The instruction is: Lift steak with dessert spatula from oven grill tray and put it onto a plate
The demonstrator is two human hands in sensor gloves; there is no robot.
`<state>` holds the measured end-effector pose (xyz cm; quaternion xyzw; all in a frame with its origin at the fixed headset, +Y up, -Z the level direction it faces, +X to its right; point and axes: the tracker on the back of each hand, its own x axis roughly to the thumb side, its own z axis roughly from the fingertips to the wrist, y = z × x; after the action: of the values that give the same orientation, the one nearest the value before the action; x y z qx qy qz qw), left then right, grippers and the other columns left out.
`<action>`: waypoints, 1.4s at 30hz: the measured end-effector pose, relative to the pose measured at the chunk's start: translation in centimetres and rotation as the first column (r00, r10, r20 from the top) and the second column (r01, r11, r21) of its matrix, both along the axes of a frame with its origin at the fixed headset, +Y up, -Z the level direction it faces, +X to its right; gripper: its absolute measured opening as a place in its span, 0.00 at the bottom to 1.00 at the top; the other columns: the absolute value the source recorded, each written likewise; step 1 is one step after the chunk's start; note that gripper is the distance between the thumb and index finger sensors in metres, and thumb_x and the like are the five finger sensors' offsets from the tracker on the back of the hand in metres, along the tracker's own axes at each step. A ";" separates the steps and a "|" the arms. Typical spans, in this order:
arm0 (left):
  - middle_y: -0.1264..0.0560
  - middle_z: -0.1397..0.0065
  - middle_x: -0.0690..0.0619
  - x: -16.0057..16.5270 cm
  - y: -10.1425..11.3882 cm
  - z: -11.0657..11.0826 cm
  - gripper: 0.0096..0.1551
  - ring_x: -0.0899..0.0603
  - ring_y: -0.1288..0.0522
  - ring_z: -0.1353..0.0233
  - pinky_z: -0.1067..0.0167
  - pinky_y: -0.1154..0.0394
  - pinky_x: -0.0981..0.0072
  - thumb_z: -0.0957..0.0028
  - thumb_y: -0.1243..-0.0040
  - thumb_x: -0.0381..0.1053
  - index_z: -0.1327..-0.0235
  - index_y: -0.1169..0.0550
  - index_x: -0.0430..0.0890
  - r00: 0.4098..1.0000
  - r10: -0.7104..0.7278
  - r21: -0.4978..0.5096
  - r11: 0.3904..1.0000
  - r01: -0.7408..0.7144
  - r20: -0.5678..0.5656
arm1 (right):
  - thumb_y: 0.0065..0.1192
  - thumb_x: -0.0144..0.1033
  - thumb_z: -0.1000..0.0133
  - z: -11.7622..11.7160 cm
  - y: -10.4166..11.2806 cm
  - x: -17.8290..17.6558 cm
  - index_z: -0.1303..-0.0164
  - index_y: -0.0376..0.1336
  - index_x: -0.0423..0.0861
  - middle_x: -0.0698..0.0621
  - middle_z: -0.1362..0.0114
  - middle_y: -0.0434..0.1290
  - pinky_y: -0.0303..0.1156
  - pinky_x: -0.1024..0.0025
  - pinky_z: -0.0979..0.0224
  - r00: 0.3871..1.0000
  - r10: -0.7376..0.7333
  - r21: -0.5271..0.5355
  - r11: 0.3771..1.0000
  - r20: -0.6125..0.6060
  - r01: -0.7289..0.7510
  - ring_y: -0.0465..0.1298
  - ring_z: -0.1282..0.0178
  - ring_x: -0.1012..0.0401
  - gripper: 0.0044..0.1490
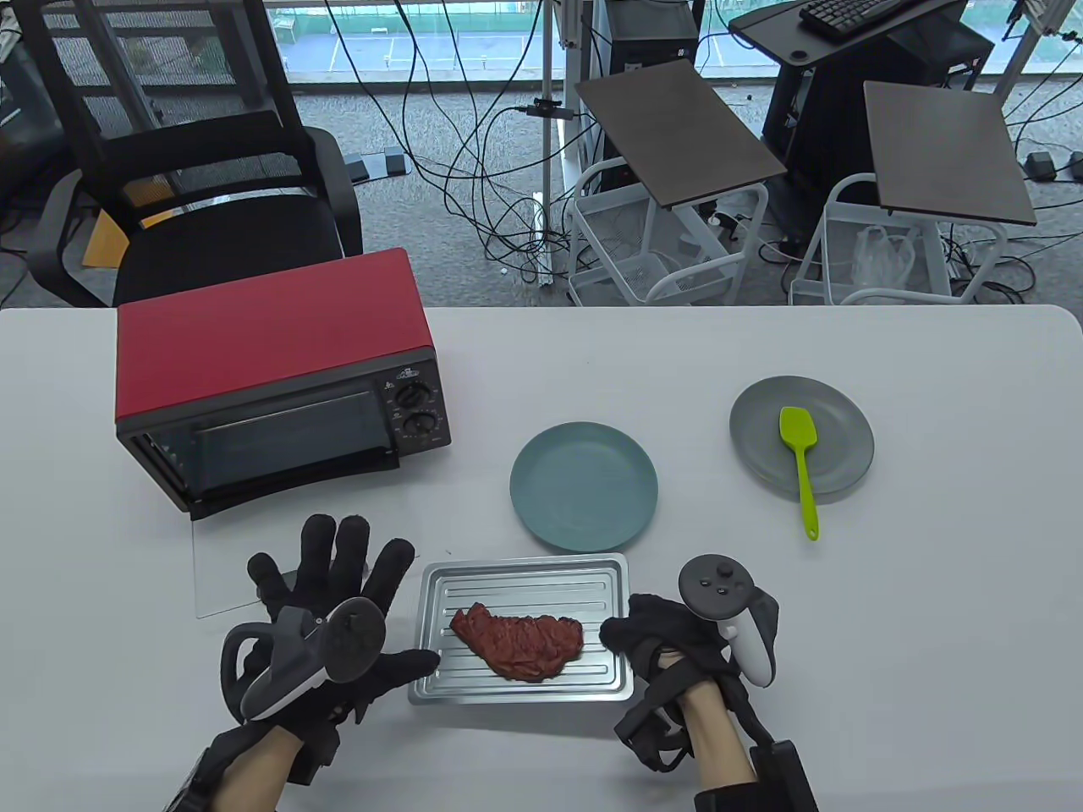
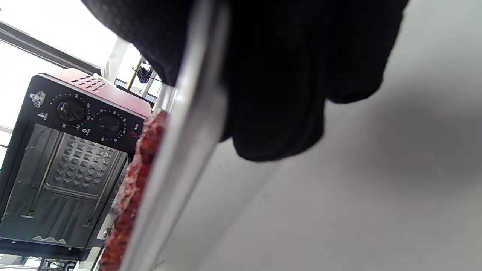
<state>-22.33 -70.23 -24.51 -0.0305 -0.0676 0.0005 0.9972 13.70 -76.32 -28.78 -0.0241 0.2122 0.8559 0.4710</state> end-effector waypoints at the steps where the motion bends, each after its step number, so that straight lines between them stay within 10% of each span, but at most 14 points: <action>1: 0.79 0.19 0.59 0.1 0.0 0.0 0.71 0.40 0.81 0.16 0.31 0.71 0.17 0.73 0.46 0.93 0.35 0.73 0.73 1.000 -0.004 -0.001 1.000 0.004 0.001 | 0.72 0.26 0.42 -0.1 -0.2 -0.1 0.39 0.64 0.33 0.45 0.54 0.83 0.78 0.50 0.40 1.000 -0.006 -0.008 1.000 -0.009 0.006 0.86 0.62 0.51 0.25; 42: 0.78 0.19 0.56 -0.9 -0.8 -0.2 0.68 0.38 0.80 0.17 0.33 0.69 0.16 0.70 0.52 0.93 0.33 0.73 0.71 0.996 0.092 -0.050 0.994 -0.093 -0.018 | 0.62 0.49 0.40 0.2 0.9 -0.2 0.40 0.64 0.30 0.47 0.54 0.83 0.76 0.47 0.45 0.913 0.407 0.003 0.914 -0.016 -0.407 0.84 0.64 0.48 0.36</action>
<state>-23.21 -70.99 -24.66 -0.0526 -0.0611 0.0486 0.9956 13.51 -75.41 -28.60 -0.0610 0.2063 0.9353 0.2811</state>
